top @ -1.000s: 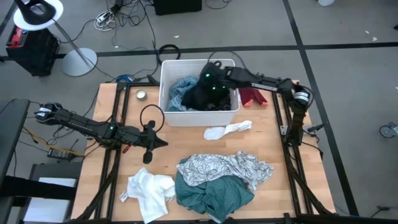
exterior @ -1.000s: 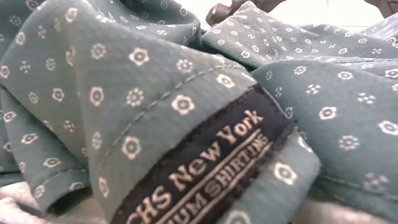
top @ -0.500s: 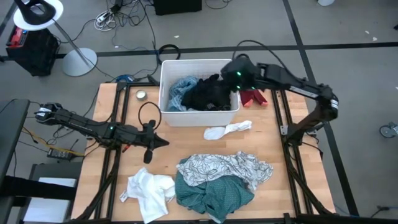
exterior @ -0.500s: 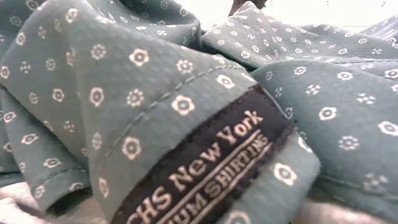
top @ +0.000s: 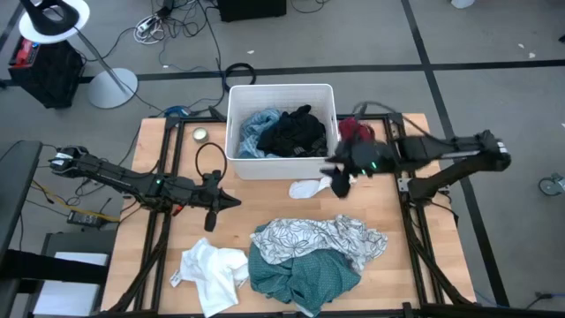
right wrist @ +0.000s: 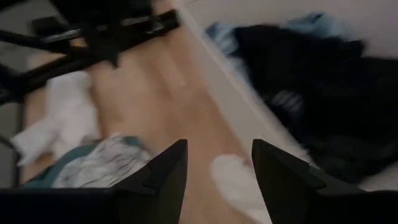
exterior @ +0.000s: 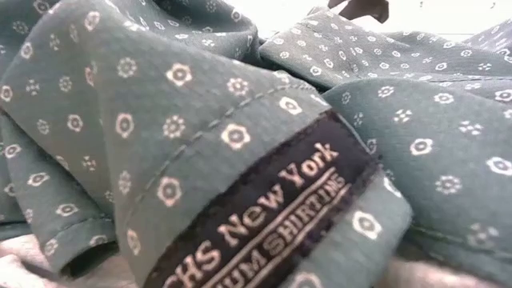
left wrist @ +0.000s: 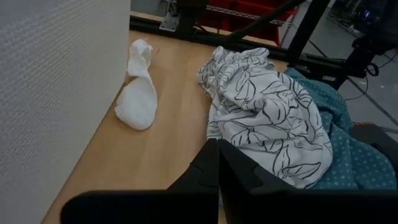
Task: Sort clothes
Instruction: Put the green shirt into the white laundry organizer
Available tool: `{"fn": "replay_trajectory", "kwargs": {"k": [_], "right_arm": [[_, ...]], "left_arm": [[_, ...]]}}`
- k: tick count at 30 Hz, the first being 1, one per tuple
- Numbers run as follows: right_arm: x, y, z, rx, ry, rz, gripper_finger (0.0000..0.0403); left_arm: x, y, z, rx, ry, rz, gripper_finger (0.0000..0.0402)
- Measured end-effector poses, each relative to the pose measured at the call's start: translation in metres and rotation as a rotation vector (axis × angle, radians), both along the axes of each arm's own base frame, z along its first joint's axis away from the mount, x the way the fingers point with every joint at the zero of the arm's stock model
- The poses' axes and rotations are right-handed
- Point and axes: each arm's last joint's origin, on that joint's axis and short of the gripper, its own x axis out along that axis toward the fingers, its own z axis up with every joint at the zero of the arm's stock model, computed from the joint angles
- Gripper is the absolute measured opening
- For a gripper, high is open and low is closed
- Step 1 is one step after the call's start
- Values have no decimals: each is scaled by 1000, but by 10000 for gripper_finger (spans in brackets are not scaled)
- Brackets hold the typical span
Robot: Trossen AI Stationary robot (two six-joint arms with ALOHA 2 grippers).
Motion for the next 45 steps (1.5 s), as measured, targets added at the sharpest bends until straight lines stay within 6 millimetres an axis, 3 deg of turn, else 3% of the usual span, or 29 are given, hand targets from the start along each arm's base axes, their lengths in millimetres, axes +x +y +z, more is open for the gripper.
{"fn": "replay_trajectory", "kwargs": {"k": [9,14,18,27,32,37,45], "right_arm": [[-33,50,-83,139,-134,21,180],[-48,61,-129,201,-69,-39,180],[-57,64,-148,232,-60,-98,180],[-58,65,-145,217,-102,-65,180],[-59,65,-141,221,-128,-54,180],[-59,65,-141,220,-127,-51,180],[-62,72,-140,226,-129,-16,180]], "left_arm": [[0,-3,2,-66,-18,-19,4],[1,-10,12,-91,-10,-54,4],[4,-19,18,-95,77,-52,2],[40,-52,33,-51,244,-47,1],[60,-79,41,-19,401,-71,1],[80,-107,53,-73,428,-171,0],[110,-137,34,-188,349,-225,7]]}}
